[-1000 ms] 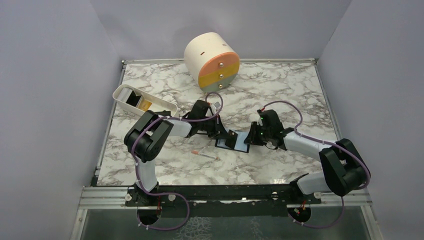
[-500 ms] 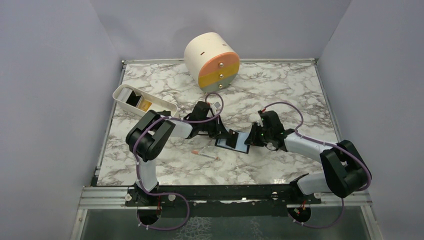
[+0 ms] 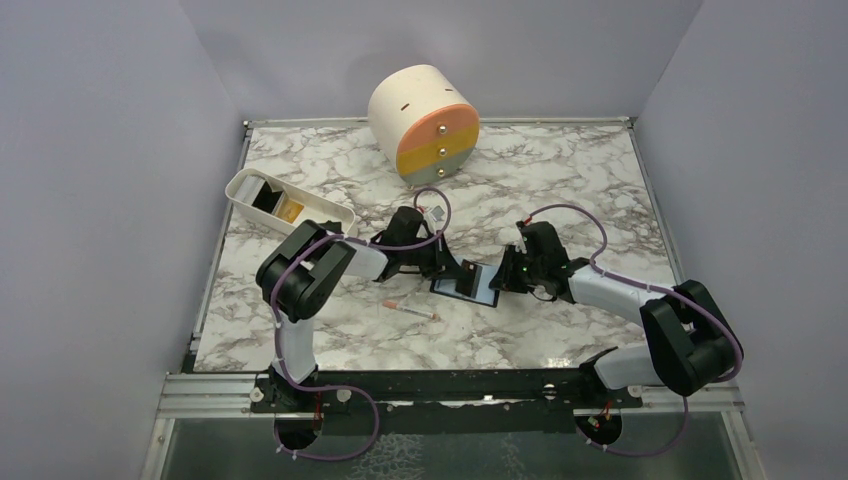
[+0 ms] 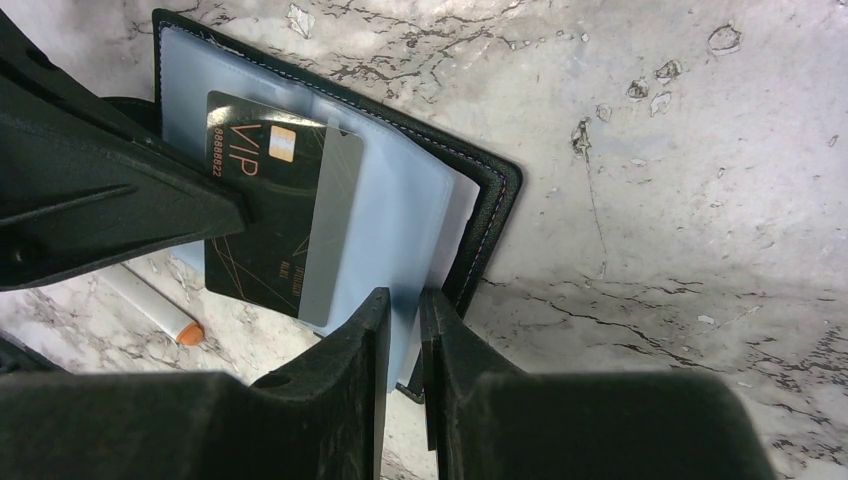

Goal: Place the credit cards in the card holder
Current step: Insert the credit card into the card holder.

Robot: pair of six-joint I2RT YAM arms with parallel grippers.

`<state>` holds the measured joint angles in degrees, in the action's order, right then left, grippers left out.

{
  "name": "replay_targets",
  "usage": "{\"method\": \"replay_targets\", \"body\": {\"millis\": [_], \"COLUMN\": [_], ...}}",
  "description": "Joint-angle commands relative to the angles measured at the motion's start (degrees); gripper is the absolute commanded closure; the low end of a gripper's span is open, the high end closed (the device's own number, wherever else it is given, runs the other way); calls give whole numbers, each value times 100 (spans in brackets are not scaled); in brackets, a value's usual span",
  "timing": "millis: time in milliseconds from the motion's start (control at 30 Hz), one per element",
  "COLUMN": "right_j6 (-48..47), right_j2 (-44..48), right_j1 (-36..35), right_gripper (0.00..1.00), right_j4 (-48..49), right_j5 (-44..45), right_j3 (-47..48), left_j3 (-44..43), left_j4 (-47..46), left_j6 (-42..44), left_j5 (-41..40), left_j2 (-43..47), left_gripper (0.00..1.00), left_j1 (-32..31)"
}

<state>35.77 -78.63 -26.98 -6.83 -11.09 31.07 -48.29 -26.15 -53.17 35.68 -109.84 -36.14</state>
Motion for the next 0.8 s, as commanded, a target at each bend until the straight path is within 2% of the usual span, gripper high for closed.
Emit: {"method": "replay_targets", "body": {"millis": [0, 100, 300, 533, 767], "right_j6": [35, 35, 10, -26, -35], "right_j2": [-62, -54, 14, 52, -4], "right_j1": [-24, -20, -26, -22, -22], "right_gripper": [82, 82, 82, 83, 86], "right_j4": [-132, -156, -212, -263, -70], "right_j5": [90, 122, 160, 201, 131], "right_j3": [-115, -102, -103, -49, -36], "left_j3": [105, 105, 72, -244, -265], "left_j4": [119, 128, 429, 1357, 1463], "left_j6": [116, 133, 299, 813, 832], "left_j5": [-328, -374, -620, -1179, -1306], "left_j2": [-146, -35, 230, 450, 481], "left_gripper": [96, 84, 70, 64, 64], "left_j1": [-170, -185, -183, -183, -226]}}
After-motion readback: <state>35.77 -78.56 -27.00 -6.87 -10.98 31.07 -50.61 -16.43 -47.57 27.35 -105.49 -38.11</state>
